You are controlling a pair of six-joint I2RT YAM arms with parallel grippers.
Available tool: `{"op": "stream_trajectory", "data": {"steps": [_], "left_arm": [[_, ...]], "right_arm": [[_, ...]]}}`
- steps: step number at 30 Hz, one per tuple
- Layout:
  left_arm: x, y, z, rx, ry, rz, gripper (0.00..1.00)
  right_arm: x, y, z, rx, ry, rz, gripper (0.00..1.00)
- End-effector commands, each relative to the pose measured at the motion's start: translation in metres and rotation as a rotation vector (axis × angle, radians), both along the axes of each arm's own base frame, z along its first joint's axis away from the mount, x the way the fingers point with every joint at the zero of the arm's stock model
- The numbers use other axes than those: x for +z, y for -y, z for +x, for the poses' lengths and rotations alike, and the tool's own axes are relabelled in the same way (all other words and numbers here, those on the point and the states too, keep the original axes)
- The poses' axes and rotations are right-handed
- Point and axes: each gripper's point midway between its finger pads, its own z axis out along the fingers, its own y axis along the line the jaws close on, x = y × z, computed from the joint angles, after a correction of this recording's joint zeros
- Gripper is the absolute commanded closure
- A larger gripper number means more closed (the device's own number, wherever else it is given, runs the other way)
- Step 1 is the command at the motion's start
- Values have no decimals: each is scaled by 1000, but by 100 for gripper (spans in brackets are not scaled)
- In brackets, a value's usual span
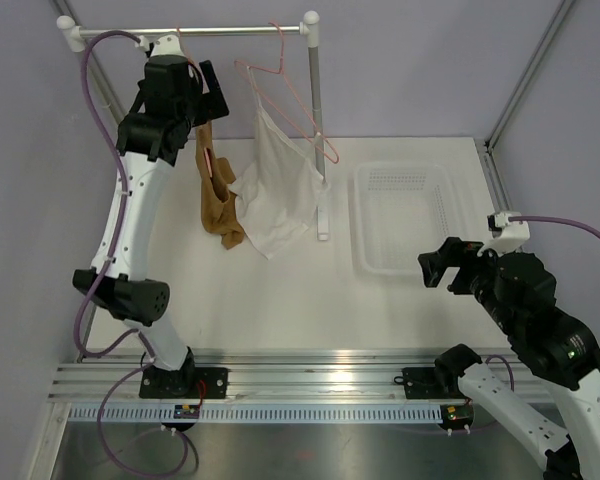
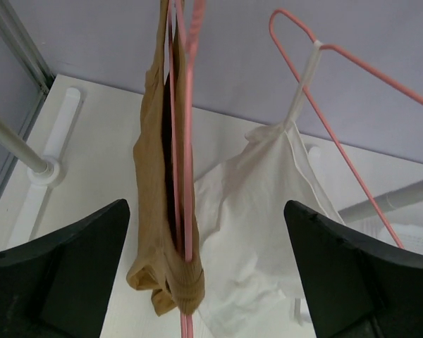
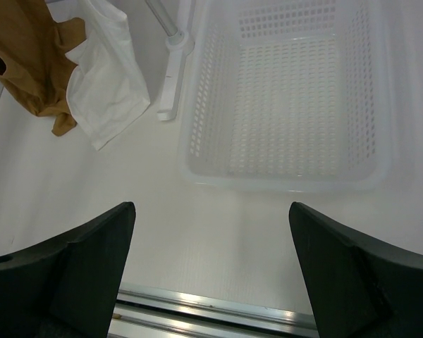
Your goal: Remove the tank top from the hanger
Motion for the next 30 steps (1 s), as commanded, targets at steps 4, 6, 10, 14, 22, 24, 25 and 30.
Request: {"op": "stream_trajectory", "data": {"steps": [4,6,10,14,22,24,25,30], "left_arm": [[-7,-11,37,37,-12,64,35],[-12,-14,40,54,-24,77,47],[-11,-19,39,81,-21,85,75],[4,-23,31,92,10,86,93],[44,-28,7,91,97,73,100],[50,-28,-1,89,107,78,100],[61,-29,-12,88,134,74,100],[80,-18,-40,6,169,23,100]], "right_arm": [[11,-7,-7,63,44,21,3],[12,-8,-9,72,48,25,3],[11,-9,-8,82,51,17,3],[8,-12,-5,90,50,11,3],[3,-24,0,133,29,17,4],[4,-24,1,135,36,20,4],[5,-25,1,139,44,18,4],[10,-28,7,149,58,14,4]]}}
